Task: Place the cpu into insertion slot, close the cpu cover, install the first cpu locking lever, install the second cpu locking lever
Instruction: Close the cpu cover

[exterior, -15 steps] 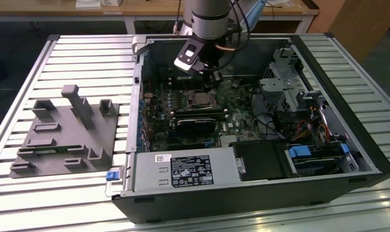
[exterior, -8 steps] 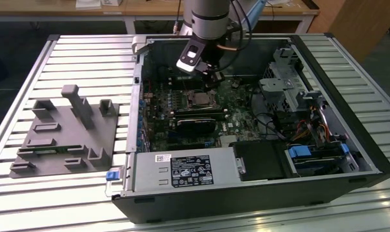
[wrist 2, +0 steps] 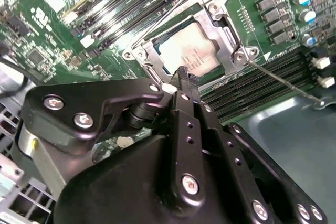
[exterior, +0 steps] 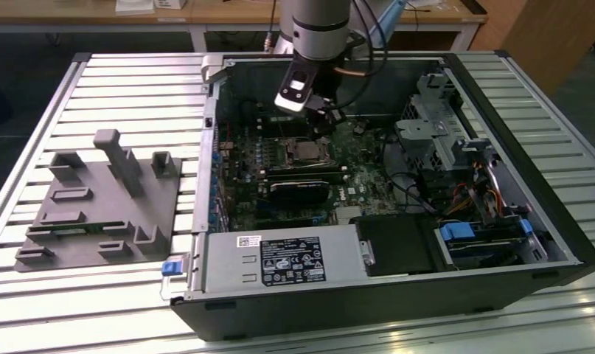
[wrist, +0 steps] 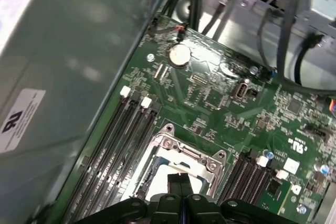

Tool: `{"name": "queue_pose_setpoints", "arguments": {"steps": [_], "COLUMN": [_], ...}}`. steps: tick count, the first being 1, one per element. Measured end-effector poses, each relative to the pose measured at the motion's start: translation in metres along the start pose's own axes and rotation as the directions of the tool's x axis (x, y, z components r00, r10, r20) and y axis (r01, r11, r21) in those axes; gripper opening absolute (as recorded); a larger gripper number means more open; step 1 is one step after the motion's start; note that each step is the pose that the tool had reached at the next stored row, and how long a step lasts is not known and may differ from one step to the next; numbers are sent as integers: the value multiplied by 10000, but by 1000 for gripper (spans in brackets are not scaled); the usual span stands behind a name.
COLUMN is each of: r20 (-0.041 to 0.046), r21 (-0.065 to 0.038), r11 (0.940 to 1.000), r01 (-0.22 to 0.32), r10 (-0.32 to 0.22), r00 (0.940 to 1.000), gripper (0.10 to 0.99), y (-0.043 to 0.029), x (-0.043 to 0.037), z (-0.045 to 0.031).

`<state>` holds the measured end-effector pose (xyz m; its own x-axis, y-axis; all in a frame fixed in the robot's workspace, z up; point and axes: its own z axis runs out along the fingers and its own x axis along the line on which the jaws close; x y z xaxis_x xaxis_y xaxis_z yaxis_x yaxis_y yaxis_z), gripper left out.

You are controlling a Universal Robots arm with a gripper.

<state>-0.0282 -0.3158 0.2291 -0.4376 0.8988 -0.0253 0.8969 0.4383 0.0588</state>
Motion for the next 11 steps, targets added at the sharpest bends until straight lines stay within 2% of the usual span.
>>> {"name": "queue_pose_setpoints", "arguments": {"steps": [5, 11], "r20": [-34, -31], "r21": [-16, -10], "r11": [9972, 9888], "r01": [745, 1493], "r10": [-745, -1493], "r00": [9972, 9888], "gripper": [106, 106], "y": [0, 0], "x": [0, 0], "z": [0, 0]}}
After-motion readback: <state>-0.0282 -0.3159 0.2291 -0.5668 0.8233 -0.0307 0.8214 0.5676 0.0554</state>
